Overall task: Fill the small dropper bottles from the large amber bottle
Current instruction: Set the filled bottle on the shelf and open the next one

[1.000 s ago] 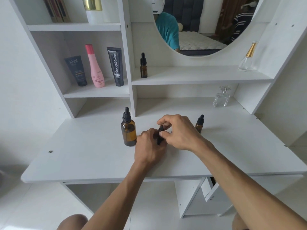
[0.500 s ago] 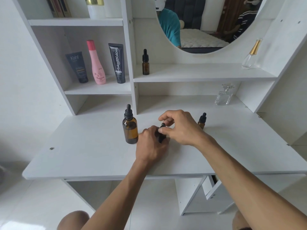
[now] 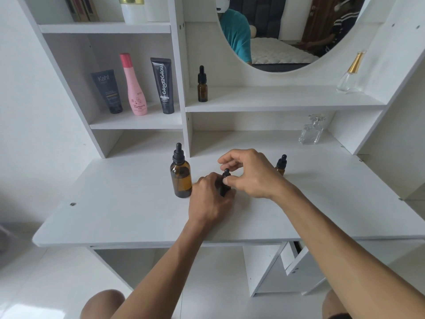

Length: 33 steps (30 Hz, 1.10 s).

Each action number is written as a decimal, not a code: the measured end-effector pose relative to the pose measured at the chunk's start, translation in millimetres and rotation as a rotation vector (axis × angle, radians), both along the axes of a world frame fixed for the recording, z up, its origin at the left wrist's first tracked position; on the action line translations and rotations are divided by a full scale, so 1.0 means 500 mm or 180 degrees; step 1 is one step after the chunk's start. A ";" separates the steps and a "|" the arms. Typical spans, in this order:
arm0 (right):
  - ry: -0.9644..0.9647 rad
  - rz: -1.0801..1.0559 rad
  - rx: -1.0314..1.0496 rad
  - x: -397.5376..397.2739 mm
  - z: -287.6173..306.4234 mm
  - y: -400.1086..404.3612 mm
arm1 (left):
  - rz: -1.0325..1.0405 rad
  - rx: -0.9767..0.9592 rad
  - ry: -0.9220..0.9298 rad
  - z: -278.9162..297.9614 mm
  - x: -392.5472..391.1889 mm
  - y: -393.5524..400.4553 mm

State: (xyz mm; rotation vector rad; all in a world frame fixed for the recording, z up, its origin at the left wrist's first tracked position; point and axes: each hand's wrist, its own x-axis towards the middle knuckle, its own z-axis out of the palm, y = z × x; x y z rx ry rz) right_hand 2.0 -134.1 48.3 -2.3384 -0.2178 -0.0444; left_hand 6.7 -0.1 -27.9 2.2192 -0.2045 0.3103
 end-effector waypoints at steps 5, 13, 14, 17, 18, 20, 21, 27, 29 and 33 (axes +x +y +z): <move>-0.0018 -0.0070 -0.0034 -0.001 -0.006 0.001 | 0.0017 0.0022 0.0001 0.001 -0.001 -0.001; -0.0009 -0.0122 -0.0093 -0.004 -0.010 0.006 | -0.0022 0.0043 0.0025 0.003 0.000 0.001; -0.0027 -0.0143 -0.0120 -0.003 -0.011 0.007 | -0.0021 0.0045 0.0031 0.004 -0.001 0.001; -0.0044 -0.0145 -0.0137 -0.004 -0.011 0.007 | -0.0008 0.0064 0.0019 0.004 -0.003 0.000; -0.0031 -0.0140 -0.0146 -0.005 -0.010 0.007 | -0.0002 0.0072 0.0011 0.004 -0.003 0.000; -0.0030 -0.0138 -0.0185 -0.006 -0.010 0.008 | -0.0002 0.0077 0.0012 0.002 -0.002 0.000; -0.0053 -0.0133 -0.0205 -0.006 -0.010 0.009 | 0.0001 0.0077 0.0022 0.001 -0.002 -0.001; -0.0346 -0.0235 -0.0075 -0.008 0.022 0.000 | 0.0024 -0.0030 0.0122 0.002 0.000 0.000; -0.0561 -0.0431 0.0100 -0.007 0.038 -0.009 | 0.0054 -0.0073 0.0146 0.004 0.000 -0.001; -0.0888 -0.0999 0.0253 0.001 0.032 -0.032 | 0.0087 -0.0073 0.0149 0.005 -0.002 -0.002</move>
